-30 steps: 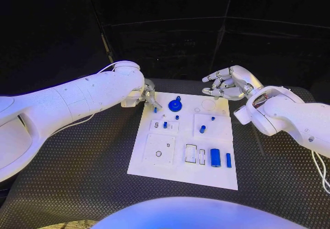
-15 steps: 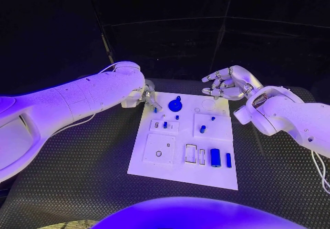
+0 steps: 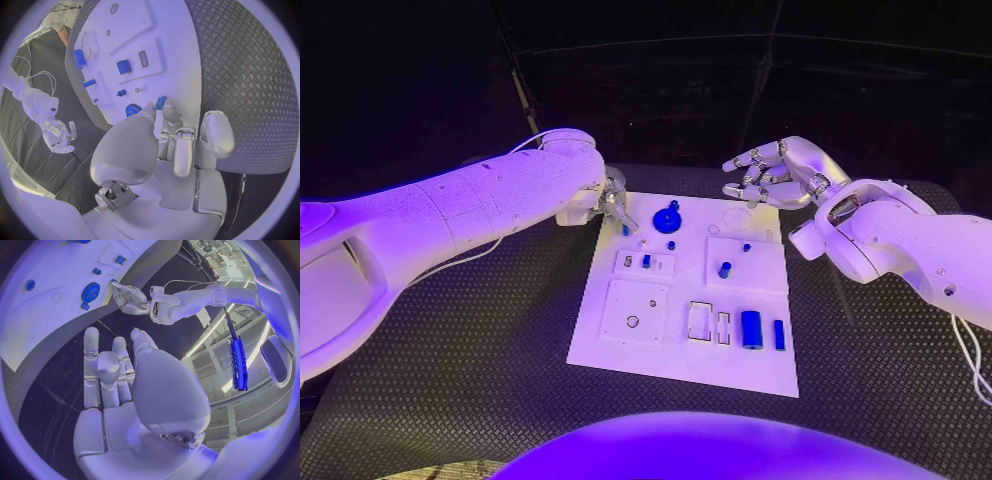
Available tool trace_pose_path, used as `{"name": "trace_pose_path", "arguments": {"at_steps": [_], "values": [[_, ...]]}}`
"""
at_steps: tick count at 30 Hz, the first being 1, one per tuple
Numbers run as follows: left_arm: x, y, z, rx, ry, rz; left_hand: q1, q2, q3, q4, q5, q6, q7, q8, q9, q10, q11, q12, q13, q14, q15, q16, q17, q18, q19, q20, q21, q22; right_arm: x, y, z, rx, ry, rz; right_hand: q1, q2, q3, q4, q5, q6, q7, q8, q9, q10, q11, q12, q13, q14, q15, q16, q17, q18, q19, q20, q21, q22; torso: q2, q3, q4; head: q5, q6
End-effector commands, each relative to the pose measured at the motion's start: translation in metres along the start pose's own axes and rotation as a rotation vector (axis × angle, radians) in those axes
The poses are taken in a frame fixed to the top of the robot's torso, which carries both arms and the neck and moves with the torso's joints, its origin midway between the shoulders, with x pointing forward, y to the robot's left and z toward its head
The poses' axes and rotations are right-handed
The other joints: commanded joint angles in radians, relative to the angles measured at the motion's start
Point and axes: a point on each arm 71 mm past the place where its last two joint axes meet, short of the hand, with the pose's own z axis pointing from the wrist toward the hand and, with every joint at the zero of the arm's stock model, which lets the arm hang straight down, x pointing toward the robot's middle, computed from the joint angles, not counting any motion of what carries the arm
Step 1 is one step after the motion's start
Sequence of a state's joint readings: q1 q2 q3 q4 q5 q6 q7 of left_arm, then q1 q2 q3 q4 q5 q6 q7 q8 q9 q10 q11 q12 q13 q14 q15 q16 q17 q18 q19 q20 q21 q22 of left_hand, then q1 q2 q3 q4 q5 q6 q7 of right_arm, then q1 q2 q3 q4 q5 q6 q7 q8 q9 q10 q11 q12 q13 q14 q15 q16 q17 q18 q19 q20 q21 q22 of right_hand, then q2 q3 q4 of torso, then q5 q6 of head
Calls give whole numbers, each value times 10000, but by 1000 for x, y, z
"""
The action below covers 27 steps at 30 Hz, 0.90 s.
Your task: Assemble the parts on the task board
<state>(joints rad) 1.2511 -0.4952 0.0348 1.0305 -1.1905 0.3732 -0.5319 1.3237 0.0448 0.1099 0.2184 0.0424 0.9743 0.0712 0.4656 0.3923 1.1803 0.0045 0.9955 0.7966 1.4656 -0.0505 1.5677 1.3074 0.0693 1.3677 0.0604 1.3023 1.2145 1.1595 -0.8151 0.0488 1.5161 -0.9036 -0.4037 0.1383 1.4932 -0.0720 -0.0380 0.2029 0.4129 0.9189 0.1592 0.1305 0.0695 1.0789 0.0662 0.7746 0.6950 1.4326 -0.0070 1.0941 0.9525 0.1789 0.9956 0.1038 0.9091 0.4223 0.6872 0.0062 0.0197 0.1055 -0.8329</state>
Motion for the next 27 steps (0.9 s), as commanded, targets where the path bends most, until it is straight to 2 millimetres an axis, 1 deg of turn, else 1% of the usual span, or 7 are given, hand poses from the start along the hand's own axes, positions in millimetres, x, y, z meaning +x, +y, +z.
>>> {"name": "trace_pose_path", "arguments": {"at_steps": [1,6,12,19,20,21,27], "values": [[0,-1,0,76,87,-121,289,91,147,-158,52,26,-43,-65,-13,-22,-94,-52,-34,1052,-101,31,2634,147,18,-90,26,21,0,1,1,-62,47,32,-72,23,-21,65,15,-71,-14,48,-6,-57,13,42,-7,-24,-5,-16,10,50,62,1,-47,-9,-2,-1,-4,4,-14],[0,0,1,102,108,-249,651,245,472,-372,54,-4,-65,-87,-23,-17,-117,-91,-66,1052,-121,31,2634,145,21,-110,28,35,0,1,1,-52,55,30,-63,30,-15,69,26,-72,-15,50,-5,-59,11,48,-8,-20,-7,-12,21,50,67,0,-50,-11,-4,-4,7,3,-9],[1,2,0,186,91,-483,1090,318,1013,-699,58,9,-95,-38,10,34,-152,-114,-67,1052,-151,31,2634,139,37,-139,43,71,0,1,0,-41,75,31,-63,30,-15,69,26,-72,-15,50,-5,-59,11,48,-8,-20,-7,-12,21,50,67,0,-50,-11,-2,-4,10,18,-9],[1,4,-7,484,-363,-1122,900,-108,2112,-856,47,-14,-95,210,177,316,-159,-40,-7,1052,-163,31,2634,110,130,-165,130,216,0,0,1,-15,88,25,-47,34,-7,70,52,-71,-17,53,-5,-60,8,54,-8,-14,-9,-6,36,51,73,-2,-54,-14,-14,1,25,14,-5],[1,5,-9,534,-457,-1190,747,-261,2471,-867,52,-48,-123,274,221,367,-148,-43,-24,1052,-183,31,2634,105,150,-170,142,241,0,0,1,-13,90,24,-46,34,-6,70,54,-71,-17,53,-5,-61,8,55,-8,-14,-9,-6,36,51,73,-2,-54,-14,-16,4,28,13,-3],[1,4,-11,592,-536,-1256,470,-511,3077,-874,48,-96,-146,389,297,447,-139,-52,-62,1052,-206,31,2634,101,176,-184,153,273,0,0,1,-10,93,24,-46,34,-6,70,54,-71,-17,53,-5,-61,8,55,-8,-14,-9,-6,36,51,73,-2,-54,-14,-18,7,29,36,1],[5,5,-21,960,-885,-1794,196,-730,3592,-952,57,-64,-142,550,389,555,-198,47,11,1052,-195,31,2634,92,205,-193,172,326,0,-1,1,6,97,19,-46,34,-6,70,54,-71,-17,53,-5,-61,8,55,-8,-14,-9,-6,36,51,73,-2,-54,-14,-22,1,21,65,10]]}}
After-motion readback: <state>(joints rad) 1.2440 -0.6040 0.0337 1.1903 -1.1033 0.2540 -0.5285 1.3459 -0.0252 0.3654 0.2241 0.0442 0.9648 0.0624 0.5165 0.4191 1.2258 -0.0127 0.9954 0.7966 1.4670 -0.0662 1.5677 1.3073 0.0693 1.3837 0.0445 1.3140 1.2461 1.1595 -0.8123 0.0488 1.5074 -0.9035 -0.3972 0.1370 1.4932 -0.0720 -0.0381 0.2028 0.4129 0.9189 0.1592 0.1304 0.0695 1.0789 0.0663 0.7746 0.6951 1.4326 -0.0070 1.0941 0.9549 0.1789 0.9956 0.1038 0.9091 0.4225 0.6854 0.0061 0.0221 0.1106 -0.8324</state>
